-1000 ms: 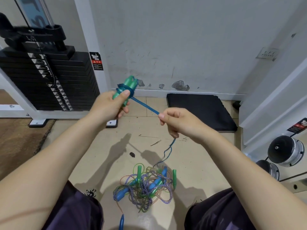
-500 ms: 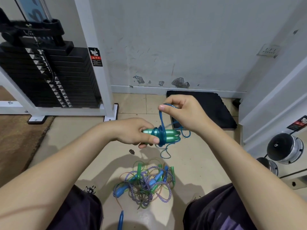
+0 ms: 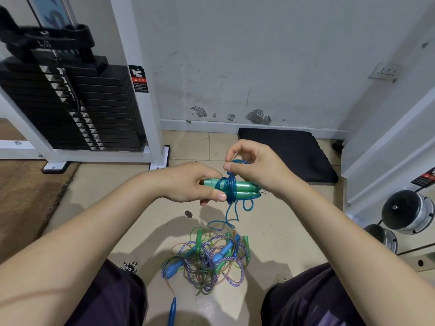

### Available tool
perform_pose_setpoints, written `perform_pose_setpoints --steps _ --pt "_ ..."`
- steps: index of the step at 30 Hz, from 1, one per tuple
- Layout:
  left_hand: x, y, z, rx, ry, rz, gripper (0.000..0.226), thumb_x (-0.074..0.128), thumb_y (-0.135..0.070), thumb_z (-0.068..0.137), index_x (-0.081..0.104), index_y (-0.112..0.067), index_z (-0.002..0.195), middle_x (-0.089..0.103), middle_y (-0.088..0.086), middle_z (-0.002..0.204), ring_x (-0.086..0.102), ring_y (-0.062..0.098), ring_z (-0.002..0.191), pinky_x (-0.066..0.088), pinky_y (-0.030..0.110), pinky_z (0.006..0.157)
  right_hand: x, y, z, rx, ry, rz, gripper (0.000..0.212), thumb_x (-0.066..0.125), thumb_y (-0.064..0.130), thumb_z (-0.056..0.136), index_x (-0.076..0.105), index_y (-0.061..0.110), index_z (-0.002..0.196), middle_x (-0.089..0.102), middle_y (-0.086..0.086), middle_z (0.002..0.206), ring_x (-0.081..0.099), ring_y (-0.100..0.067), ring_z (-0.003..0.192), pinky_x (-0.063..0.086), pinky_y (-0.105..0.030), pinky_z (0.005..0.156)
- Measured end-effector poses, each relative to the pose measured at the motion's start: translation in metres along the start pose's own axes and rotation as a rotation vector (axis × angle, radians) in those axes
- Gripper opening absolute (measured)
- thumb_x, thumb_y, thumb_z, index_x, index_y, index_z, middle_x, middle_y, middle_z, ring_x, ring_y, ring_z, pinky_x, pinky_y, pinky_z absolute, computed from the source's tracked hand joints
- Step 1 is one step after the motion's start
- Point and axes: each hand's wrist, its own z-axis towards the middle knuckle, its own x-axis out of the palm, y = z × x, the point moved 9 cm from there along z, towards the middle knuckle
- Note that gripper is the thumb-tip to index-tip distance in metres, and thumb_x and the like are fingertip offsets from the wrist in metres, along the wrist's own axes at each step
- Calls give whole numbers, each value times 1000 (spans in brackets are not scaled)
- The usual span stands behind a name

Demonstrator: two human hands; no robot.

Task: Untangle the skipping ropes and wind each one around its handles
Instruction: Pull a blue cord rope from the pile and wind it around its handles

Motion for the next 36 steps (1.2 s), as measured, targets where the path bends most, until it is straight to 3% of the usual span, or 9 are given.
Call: perform_pose_setpoints --steps 5,8,13,15,19,23,30,33,36 --pt "-5 0 -3 17 -29 -19 20 65 -31 93 57 -28 74 62 -4 65 48 6 53 39 18 55 2 -5 -3 78 43 5 27 64 29 94 66 7 79 60 10 58 48 -2 53 38 -16 54" --pt "-11 2 -5 16 -55 -68 19 64 -32 94 60 -17 83 61 -5 63 47 11 53 39 21 54 4 -10 -4 165 73 81 49 47 52 97 70 13 80 66 2 71 56 -11 64 43 -23 66" --pt "-29 1 -7 45 -215 -269 23 57 -32 98 55 -11 88 56 3 63 40 8 47 33 17 46 16 -11 -5 220 209 391 66 42 69 87 64 9 104 53 -11 74 34 -16 50 24 -27 50" --pt "-39 2 -8 44 -319 -344 26 56 -35 98 52 -10 94 52 1 61 38 6 45 30 15 44 19 -10 -6 179 232 371 55 52 61 90 58 15 120 48 -7 73 28 -14 50 18 -30 53" --pt "-57 11 -13 -9 -487 -509 42 49 -36 99 43 3 112 45 3 62 31 5 40 26 16 41 22 -8 -7 143 196 423 46 64 14 93 44 22 134 33 0 64 25 -11 49 17 -26 50" --pt "-57 9 -14 0 -553 -623 37 45 -36 102 46 -1 112 45 3 63 30 9 42 28 17 42 27 -7 -5 108 150 310 16 47 15 103 50 12 118 36 -2 62 26 -10 46 20 -21 46" --pt "-83 35 -24 -108 -857 -568 23 47 -36 102 47 -14 95 48 2 63 38 10 48 29 21 45 43 1 -9 106 137 149 29 40 22 106 54 11 83 32 -1 54 24 -11 43 20 -19 41" --pt "-93 43 -30 -194 -947 -262 20 54 -36 98 53 -17 92 59 4 69 50 20 59 41 32 57 36 11 -8 10 74 -70 31 51 25 101 53 13 72 38 8 50 30 -7 46 27 -20 46" --pt "-86 41 -24 -251 -817 19 24 63 -35 93 61 -11 95 64 3 68 56 23 65 45 34 66 24 27 -10 -144 -41 -226 30 60 24 96 56 6 73 46 -2 58 35 -8 56 29 -27 55"
